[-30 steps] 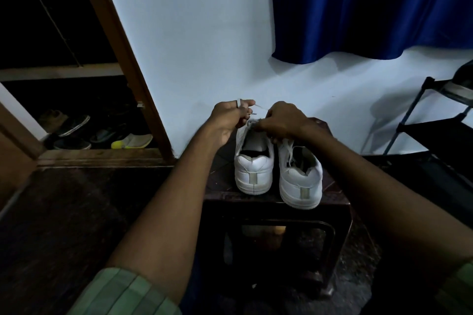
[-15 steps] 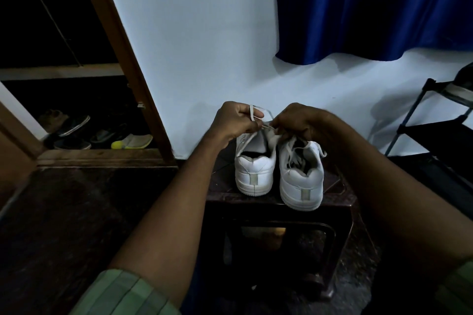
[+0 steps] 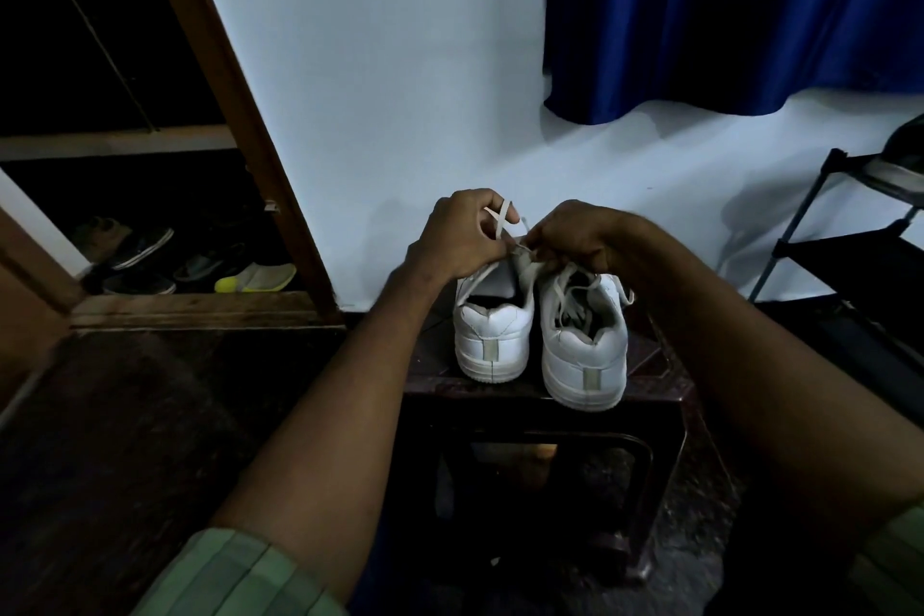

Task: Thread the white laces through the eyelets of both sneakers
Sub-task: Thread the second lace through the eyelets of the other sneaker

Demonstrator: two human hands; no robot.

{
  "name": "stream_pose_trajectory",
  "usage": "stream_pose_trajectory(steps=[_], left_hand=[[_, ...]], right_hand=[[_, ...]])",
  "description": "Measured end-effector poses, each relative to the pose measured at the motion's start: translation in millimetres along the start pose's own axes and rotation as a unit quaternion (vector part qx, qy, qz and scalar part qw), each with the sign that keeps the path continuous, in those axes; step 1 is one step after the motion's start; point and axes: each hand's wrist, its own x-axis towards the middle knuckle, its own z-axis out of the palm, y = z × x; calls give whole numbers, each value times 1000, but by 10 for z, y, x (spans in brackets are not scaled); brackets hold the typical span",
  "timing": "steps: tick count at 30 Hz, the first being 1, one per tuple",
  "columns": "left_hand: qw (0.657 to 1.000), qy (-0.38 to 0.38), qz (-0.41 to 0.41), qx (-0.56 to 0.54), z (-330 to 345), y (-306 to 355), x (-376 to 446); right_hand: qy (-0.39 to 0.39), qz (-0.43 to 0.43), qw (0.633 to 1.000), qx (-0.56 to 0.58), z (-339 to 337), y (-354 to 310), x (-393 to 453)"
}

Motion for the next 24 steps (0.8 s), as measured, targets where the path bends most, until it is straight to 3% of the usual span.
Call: stream_pose_trajectory(steps=[4, 9, 12, 15, 19, 21, 23, 24], left_hand=[[1000, -8, 3, -30, 14, 10, -19], [992, -7, -61, -112, 29, -51, -12], [937, -14, -176, -301, 1, 9, -16], [875, 22, -249, -415, -78, 35, 28], [828, 64, -268, -489, -153, -10, 67], [820, 72, -264, -502, -155, 1, 70], [807, 71, -260, -526, -150, 24, 72], [801, 69, -258, -536, -148, 32, 75]], right_hand=[[-41, 5, 998, 41, -56, 23, -48], [5, -44, 998, -37, -17, 69, 42], [10, -48, 999, -17, -67, 76, 40], [36, -59, 998, 4, -231, 87, 47], [82, -79, 989, 95, -465, 72, 21], [17, -92, 971, 221, -489, 72, 1], [-79, -84, 914, 389, -461, 78, -3], [-91, -80, 903, 413, -443, 86, 2]])
